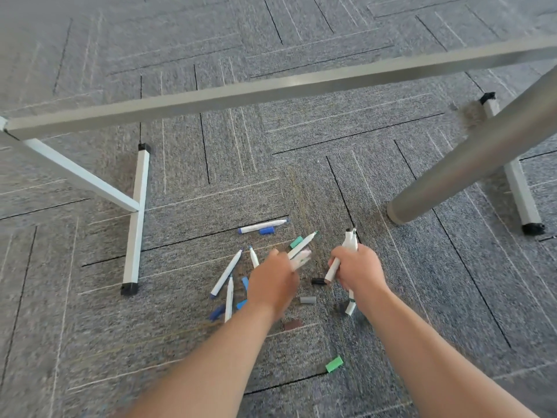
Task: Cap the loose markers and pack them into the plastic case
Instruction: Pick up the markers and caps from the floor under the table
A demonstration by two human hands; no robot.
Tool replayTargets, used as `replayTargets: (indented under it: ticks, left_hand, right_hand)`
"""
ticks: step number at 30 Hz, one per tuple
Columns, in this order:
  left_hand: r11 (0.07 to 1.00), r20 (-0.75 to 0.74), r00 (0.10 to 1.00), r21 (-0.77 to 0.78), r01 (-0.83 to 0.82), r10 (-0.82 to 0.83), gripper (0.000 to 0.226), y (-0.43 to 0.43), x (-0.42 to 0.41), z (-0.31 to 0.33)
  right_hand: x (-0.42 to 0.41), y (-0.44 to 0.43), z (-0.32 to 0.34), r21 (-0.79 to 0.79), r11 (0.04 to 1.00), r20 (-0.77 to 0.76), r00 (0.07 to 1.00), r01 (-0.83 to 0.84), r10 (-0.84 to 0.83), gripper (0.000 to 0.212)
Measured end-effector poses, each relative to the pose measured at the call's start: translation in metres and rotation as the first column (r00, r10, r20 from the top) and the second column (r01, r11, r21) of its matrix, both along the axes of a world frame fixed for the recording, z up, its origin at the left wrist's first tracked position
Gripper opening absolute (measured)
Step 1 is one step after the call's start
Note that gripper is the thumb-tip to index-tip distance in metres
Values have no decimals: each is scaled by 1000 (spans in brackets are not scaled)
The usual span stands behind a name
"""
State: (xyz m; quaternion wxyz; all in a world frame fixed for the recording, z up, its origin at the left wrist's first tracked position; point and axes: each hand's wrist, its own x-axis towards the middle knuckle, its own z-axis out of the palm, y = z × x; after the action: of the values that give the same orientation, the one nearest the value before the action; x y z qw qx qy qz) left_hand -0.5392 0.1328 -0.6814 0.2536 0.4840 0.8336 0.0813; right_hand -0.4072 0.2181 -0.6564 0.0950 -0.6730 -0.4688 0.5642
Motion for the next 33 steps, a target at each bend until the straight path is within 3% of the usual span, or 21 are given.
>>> replayTargets:
  ticks: [3, 7, 11, 15, 20, 25, 28, 31, 33]
  left_hand:
    - [929, 295, 908, 131, -347, 298, 12, -5, -8, 27]
    - [769, 557, 702, 165, -617, 444, 22, -20, -25, 70]
    - [688, 670, 596, 172, -705, 442, 22, -38, -41, 93]
    - [715, 747, 579, 205, -669, 327, 26, -53, -49, 105]
    - [728, 745, 597, 228, -647, 297, 28, -60, -57, 106]
    - [694, 692, 583, 164, -701, 425, 19, -59, -62, 85]
    - [693, 593, 605, 107, -713, 531, 24, -53, -60, 60]
    - [735, 370, 686, 11, -678, 627, 14, -42, -58, 30]
    - [762, 246, 730, -65, -644, 637, 23, -34, -55, 12]
  right_hand:
    - [-12, -3, -6, 78, 997, 42, 999, -22, 19, 32]
    - [-44, -8, -22, 102, 985, 117, 985, -139, 127, 19]
    - [-75, -9, -32, 66, 984, 207, 967, -166, 149, 19]
    - [-95, -11, -38, -5, 996, 284, 955, -93, 90, 33]
    - [-99, -16, -43, -41, 991, 424, 896, -130, 135, 25]
    - [-92, -21, -30, -89, 985, 407, 897, -146, 169, 25]
    - [-78, -28, -16, -138, 988, 312, 944, -72, 112, 18]
    - [-64, -34, 0, -62, 992, 281, 952, -110, 123, 12]
    - [-59, -34, 4, -2, 988, 283, 948, -151, 146, 17]
